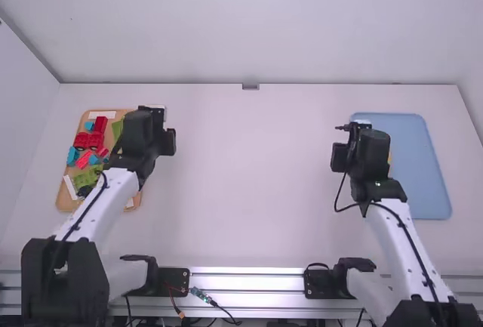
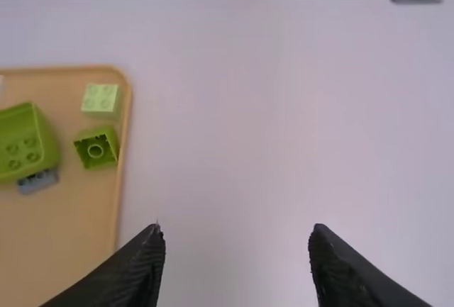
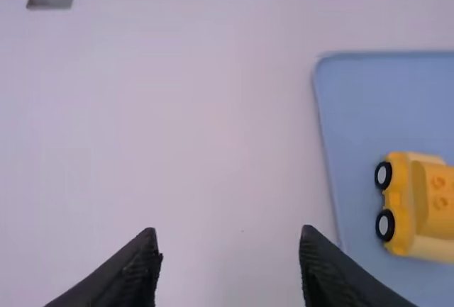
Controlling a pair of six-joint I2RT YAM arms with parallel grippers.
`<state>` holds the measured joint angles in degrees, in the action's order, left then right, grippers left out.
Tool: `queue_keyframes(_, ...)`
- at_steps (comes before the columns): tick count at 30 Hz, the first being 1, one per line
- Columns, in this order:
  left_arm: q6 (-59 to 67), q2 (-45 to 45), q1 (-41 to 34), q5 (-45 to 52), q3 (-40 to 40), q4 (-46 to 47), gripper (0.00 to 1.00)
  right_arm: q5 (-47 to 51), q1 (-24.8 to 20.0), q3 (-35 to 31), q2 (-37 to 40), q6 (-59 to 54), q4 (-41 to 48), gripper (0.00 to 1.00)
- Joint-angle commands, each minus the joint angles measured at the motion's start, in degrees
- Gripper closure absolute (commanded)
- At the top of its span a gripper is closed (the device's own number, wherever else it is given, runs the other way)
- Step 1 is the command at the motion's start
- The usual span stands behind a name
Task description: Assemble lego blocks to make yellow taxi
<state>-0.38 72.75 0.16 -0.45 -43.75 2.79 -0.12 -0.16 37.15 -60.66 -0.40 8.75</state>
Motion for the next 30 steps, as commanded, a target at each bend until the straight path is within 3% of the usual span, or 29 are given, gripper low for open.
queue_keyframes(1, 0.4, -4.2, -0.2, 0.4, 3.4, -2.2, 0.54, 0.1, 0.2, -3.6, 3.8, 0.4, -2.3, 0.56)
queue_keyframes(6, 0.4, -10.4, -0.2, 0.4, 9.5, -2.8, 0.65, 0.1, 0.2, -9.8, 10.1, 0.4, -8.6, 0.66)
queue_keyframes(21, 0.4, -30.4, -0.2, 0.4, 29.6, -2.8, 1.00, 0.1, 0.2, -28.9, 29.2, 0.4, -8.8, 1.00)
queue_keyframes(30, 0.4, -40.5, -0.2, 0.4, 39.6, -2.8, 1.00, 0.1, 0.2, -37.1, 38.2, 0.4, -8.8, 1.00)
